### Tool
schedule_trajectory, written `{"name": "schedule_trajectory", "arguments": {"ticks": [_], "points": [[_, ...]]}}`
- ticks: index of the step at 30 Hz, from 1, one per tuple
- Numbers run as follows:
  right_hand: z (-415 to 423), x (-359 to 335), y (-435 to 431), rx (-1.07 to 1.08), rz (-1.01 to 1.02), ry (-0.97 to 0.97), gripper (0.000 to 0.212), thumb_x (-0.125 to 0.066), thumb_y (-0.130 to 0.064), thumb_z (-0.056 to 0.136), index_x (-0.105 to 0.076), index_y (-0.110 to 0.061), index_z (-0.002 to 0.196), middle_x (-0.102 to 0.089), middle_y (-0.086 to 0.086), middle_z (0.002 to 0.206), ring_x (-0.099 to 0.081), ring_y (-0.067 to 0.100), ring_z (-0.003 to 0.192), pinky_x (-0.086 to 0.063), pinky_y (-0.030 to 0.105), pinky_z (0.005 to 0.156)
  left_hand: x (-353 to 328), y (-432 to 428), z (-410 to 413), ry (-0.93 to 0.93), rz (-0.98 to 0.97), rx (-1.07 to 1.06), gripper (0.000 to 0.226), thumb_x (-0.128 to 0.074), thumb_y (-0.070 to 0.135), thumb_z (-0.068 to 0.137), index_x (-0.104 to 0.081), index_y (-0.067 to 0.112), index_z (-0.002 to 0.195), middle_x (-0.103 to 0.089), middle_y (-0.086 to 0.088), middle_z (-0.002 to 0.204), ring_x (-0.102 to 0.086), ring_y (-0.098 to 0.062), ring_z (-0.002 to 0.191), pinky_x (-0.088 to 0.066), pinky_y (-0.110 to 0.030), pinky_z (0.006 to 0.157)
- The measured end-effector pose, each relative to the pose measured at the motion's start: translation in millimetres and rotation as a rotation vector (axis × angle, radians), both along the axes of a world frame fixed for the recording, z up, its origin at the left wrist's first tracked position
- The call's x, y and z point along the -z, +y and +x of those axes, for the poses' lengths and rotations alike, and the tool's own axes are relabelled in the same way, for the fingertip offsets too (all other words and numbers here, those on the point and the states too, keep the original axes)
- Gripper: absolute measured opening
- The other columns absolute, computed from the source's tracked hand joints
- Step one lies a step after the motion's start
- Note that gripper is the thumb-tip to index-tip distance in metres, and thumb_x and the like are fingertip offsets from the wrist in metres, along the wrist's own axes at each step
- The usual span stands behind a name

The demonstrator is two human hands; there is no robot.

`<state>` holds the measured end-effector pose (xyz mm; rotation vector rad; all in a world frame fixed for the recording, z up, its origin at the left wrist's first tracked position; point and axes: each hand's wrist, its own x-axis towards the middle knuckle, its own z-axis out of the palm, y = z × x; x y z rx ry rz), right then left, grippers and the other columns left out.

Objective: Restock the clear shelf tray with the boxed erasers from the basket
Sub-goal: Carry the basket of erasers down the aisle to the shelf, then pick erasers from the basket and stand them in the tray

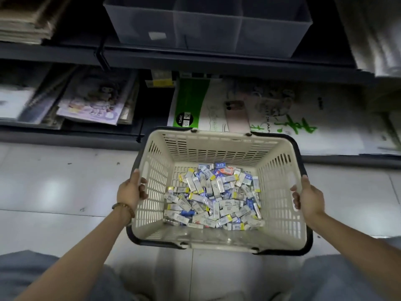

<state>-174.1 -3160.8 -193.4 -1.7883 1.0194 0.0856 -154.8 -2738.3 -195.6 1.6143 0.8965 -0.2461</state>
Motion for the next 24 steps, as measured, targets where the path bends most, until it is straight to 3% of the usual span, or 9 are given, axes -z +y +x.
{"name": "schedule_trajectory", "arguments": {"ticks": [3, 5, 7, 10, 13, 15, 19, 24], "points": [[6, -3, 1, -0.047, -0.066, -0.052, 0.048, -0.036, -0.041, 0.098, -0.057, 0.001, 0.102, -0.056, 0.011, 0.071, -0.049, 0.023, 0.056, -0.040, 0.032, 0.055, -8, -3, 2, 0.030, -0.037, -0.005, 0.050, -0.037, 0.046, 0.097, -0.059, 0.002, 0.087, -0.047, -0.006, 0.059, -0.042, -0.019, 0.051, -0.039, -0.029, 0.052], [15, -11, 5, -0.151, -0.226, -0.091, 0.043, -0.035, -0.039, 0.099, -0.051, -0.003, 0.116, -0.060, 0.014, 0.099, -0.058, 0.032, 0.085, -0.044, 0.036, 0.073, -19, -5, 5, 0.048, -0.064, -0.022, 0.052, -0.034, 0.048, 0.098, -0.057, 0.001, 0.099, -0.054, -0.010, 0.072, -0.047, -0.022, 0.060, -0.040, -0.032, 0.057], [24, -23, 13, -0.263, -0.332, -0.219, 0.040, -0.041, -0.035, 0.098, -0.048, -0.005, 0.124, -0.054, 0.012, 0.118, -0.051, 0.033, 0.113, -0.040, 0.037, 0.092, -28, -10, 10, 0.011, 0.080, 0.034, 0.055, -0.033, 0.050, 0.097, -0.056, 0.002, 0.110, -0.060, -0.014, 0.095, -0.054, -0.026, 0.079, -0.043, -0.035, 0.070], [29, -42, 32, -0.409, -0.402, -0.397, 0.048, -0.050, -0.027, 0.095, -0.037, -0.010, 0.138, -0.040, 0.008, 0.142, -0.037, 0.021, 0.131, -0.030, 0.033, 0.111, -50, -20, 16, -0.277, 0.313, 0.065, 0.048, -0.044, 0.045, 0.095, -0.052, 0.008, 0.124, -0.056, -0.007, 0.119, -0.053, -0.020, 0.107, -0.040, -0.033, 0.094], [37, -53, 58, -0.635, -0.292, -0.326, 0.045, -0.053, -0.029, 0.094, -0.043, -0.012, 0.135, -0.044, 0.005, 0.140, -0.043, 0.019, 0.127, -0.035, 0.037, 0.109, -63, -36, 19, -0.472, 0.319, 0.211, 0.029, -0.048, 0.039, 0.095, -0.056, 0.016, 0.112, -0.057, 0.003, 0.108, -0.054, -0.003, 0.091, -0.039, -0.025, 0.086], [41, -52, 74, -0.747, -0.132, -0.229, 0.043, -0.053, -0.029, 0.094, -0.046, -0.011, 0.132, -0.050, 0.005, 0.134, -0.048, 0.017, 0.119, -0.039, 0.032, 0.102, -55, -47, 17, -0.374, 0.234, 0.393, 0.032, -0.044, 0.042, 0.095, -0.058, 0.017, 0.109, -0.060, 0.001, 0.105, -0.056, -0.010, 0.092, -0.043, -0.030, 0.085], [27, -10, 87, -0.845, 0.036, -0.030, 0.040, -0.055, -0.032, 0.092, -0.050, -0.014, 0.128, -0.054, 0.002, 0.127, -0.050, 0.011, 0.109, -0.039, 0.022, 0.087, -9, -65, 11, -0.076, 0.231, 0.751, 0.047, -0.034, 0.050, 0.096, -0.055, 0.014, 0.119, -0.059, -0.006, 0.120, -0.055, -0.023, 0.110, -0.043, -0.045, 0.100], [16, 54, 75, -0.801, 0.097, 0.176, 0.045, -0.062, -0.031, 0.089, -0.052, -0.009, 0.127, -0.056, 0.007, 0.127, -0.051, 0.013, 0.105, -0.039, 0.025, 0.088, 49, -73, 6, 0.186, 0.144, 0.733, 0.055, -0.036, 0.051, 0.096, -0.052, 0.009, 0.128, -0.053, -0.009, 0.134, -0.050, -0.027, 0.120, -0.038, -0.045, 0.105]]}}
